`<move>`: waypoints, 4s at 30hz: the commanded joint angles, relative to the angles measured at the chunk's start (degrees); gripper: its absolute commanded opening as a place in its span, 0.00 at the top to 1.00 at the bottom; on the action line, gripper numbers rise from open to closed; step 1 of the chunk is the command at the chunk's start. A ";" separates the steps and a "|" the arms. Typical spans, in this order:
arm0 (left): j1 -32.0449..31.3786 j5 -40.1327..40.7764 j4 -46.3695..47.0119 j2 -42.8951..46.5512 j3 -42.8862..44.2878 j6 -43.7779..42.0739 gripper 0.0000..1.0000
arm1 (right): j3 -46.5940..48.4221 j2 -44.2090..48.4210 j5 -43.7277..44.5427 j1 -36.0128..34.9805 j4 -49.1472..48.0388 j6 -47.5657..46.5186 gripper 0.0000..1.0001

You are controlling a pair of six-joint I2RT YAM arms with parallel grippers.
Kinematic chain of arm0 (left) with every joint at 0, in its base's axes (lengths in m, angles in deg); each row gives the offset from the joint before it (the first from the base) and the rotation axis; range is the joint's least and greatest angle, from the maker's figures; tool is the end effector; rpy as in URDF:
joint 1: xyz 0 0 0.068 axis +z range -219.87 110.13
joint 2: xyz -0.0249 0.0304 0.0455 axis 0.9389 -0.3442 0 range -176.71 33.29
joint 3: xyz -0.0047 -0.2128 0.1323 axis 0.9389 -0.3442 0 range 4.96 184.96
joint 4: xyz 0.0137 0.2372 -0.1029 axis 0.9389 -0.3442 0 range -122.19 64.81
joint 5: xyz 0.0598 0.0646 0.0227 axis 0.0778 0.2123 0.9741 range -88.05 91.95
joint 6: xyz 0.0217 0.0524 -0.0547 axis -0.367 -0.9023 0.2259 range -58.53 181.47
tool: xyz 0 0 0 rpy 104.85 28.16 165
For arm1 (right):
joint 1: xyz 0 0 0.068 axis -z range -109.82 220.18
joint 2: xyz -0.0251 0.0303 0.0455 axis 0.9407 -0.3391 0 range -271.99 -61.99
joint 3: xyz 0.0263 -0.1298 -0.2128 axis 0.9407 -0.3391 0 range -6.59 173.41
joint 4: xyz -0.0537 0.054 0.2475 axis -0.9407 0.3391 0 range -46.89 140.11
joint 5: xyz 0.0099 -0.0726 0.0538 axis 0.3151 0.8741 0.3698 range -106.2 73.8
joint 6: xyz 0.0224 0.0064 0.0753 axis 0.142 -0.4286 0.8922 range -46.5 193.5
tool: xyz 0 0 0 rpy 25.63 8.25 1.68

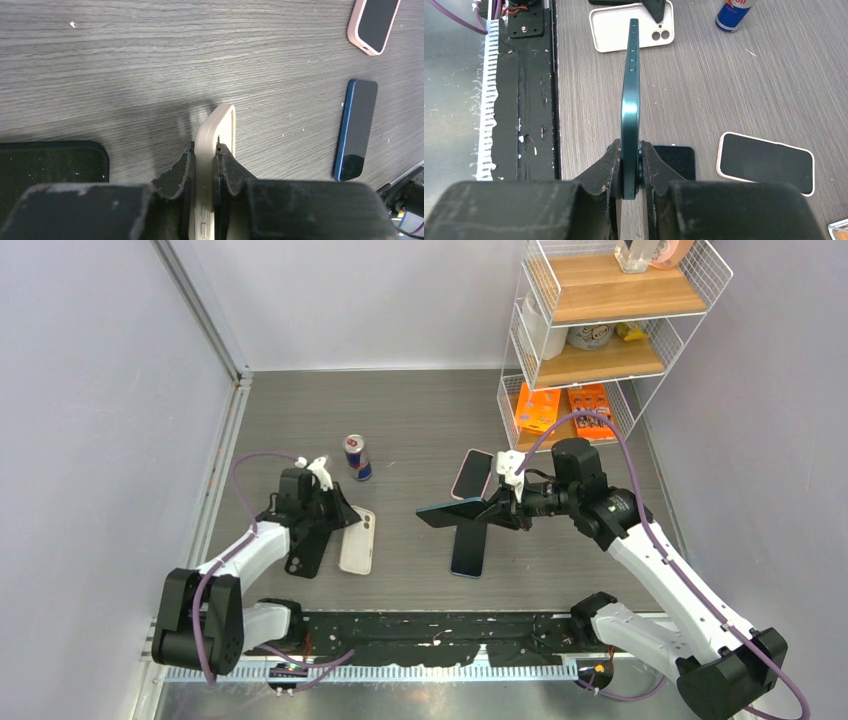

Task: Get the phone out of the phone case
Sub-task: Place the phone case at the center of the board, then place the phone at the center of the board.

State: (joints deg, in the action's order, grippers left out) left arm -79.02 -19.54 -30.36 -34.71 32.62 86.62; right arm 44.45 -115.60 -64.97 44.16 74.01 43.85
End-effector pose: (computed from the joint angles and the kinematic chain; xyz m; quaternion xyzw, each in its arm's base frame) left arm 0.2420 -0.0642 0.1282 -0.0566 0.9103 -0.2746 0.3045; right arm 0.1760 0.1425 0.2912 -0.5475 0.6180 0.3498 0.4427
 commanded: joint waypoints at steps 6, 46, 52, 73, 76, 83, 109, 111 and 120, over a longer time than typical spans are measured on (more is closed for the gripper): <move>1.67 2.01 2.05 -5.15 1.03 -1.88 0.74 | 2.69 -0.56 -3.40 0.25 -1.81 -0.13 0.95; -15.37 9.41 -2.37 6.49 6.39 -15.76 0.05 | 4.44 -3.67 5.74 0.53 12.40 -6.37 0.95; -17.56 10.75 -4.04 6.73 8.21 -19.77 0.05 | 9.93 -11.51 3.93 0.53 20.35 -10.50 0.95; -17.73 12.26 -8.33 19.83 7.20 -30.35 0.04 | 34.57 -49.64 4.10 -6.82 40.69 -21.12 0.95; -17.53 12.28 -9.10 20.73 7.42 -30.81 0.04 | 36.87 -52.83 4.23 -7.91 41.86 -21.71 0.95; -16.96 11.43 -8.96 21.58 7.26 -31.02 0.04 | 42.19 -61.18 4.23 -9.99 45.24 -23.27 0.95; -16.70 8.55 -8.48 22.01 6.43 -31.39 0.04 | 53.30 -77.43 21.23 -10.54 42.36 -18.59 0.62; -16.69 8.27 -8.29 22.01 6.22 -31.39 0.04 | 53.74 -77.64 21.60 -10.54 41.87 -18.19 0.62; -16.69 7.74 -7.85 21.84 5.92 -31.56 0.04 | 55.90 -78.56 22.79 -10.54 40.27 -16.62 0.56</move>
State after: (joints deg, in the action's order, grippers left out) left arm -96.00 -10.54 -40.04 -13.58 38.37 56.19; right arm 97.37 -192.91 -48.95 33.75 120.85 27.56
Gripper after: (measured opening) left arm 0.963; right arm 0.424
